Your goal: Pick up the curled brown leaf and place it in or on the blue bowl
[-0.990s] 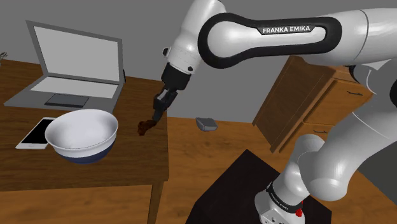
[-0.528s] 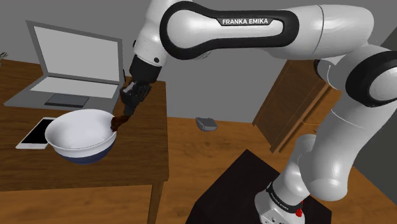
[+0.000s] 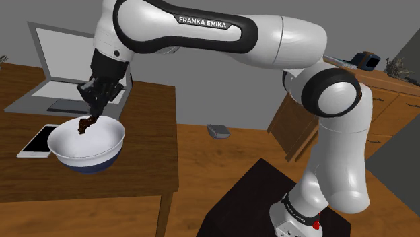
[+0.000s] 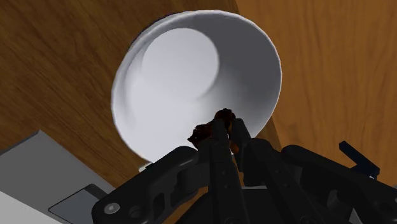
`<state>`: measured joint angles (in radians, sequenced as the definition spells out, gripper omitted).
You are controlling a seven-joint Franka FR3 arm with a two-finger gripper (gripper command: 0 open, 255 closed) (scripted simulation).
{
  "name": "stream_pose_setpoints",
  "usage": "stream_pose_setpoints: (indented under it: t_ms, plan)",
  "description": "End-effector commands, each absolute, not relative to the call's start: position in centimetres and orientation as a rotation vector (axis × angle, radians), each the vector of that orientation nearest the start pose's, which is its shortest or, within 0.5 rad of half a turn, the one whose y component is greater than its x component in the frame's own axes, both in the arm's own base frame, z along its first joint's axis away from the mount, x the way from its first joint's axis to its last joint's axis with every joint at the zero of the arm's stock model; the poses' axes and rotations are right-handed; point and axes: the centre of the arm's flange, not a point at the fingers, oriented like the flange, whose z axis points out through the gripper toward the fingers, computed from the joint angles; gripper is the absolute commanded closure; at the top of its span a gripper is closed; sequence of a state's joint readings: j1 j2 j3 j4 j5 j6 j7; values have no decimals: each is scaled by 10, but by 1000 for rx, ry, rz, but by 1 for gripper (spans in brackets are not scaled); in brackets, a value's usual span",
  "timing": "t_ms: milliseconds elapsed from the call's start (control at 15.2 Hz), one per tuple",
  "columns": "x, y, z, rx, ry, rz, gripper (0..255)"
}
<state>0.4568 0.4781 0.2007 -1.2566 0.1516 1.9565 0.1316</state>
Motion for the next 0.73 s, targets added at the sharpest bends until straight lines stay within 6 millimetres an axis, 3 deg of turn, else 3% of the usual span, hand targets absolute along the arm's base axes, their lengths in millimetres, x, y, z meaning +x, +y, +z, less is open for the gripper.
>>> stream_pose_setpoints:
  t_ms: [0,660]
  plan:
    - [606,443,516,-2759,-633,-176,255]
    - [606,443,463,-2759,-633,-176,255]
